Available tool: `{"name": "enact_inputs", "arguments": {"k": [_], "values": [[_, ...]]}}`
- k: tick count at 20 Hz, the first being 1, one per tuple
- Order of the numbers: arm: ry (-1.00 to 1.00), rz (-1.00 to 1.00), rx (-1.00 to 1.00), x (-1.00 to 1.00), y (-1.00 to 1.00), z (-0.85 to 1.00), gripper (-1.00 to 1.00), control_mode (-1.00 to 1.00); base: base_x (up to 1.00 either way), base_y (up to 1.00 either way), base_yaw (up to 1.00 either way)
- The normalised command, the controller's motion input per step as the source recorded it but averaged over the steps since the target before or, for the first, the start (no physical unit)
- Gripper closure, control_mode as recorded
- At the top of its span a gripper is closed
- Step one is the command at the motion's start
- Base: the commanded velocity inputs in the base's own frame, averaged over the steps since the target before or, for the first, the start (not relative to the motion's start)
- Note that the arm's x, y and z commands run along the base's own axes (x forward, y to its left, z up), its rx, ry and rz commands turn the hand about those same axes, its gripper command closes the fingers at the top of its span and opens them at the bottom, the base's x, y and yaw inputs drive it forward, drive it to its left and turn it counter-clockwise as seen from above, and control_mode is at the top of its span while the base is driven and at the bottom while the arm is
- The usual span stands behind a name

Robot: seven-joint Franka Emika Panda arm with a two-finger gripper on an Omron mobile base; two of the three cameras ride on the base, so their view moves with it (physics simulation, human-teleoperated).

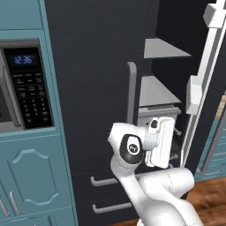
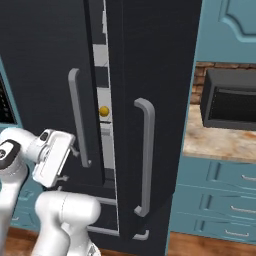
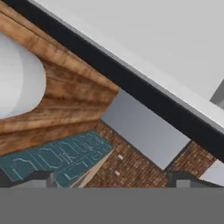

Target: Retrieve a lemon from the fridge and place it on the cutting board with the fish.

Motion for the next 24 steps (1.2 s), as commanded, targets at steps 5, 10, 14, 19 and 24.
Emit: {"name": "enact_inputs", "arguments": {"k": [5, 10, 14, 19, 24], "values": [[0.4, 0.0, -0.04, 0.55, -0.22, -0.3, -1.0, -1.0, 0.0, 0.0, 0.0], [0.38, 0.01, 0.0, 0.65, -0.06, -0.34, -1.0, -1.0, 0.0, 0.0, 0.0], [0.26, 0.0, 0.0, 0.71, 0.0, -0.46, -1.0, -1.0, 0.0, 0.0, 0.0], [0.09, 0.03, 0.02, 0.57, -0.39, -0.18, -1.0, -1.0, 0.0, 0.0, 0.0], [0.0, 0.09, 0.06, 0.35, -0.61, -0.05, -1.0, -1.0, 0.0, 0.0, 0.0]]}}
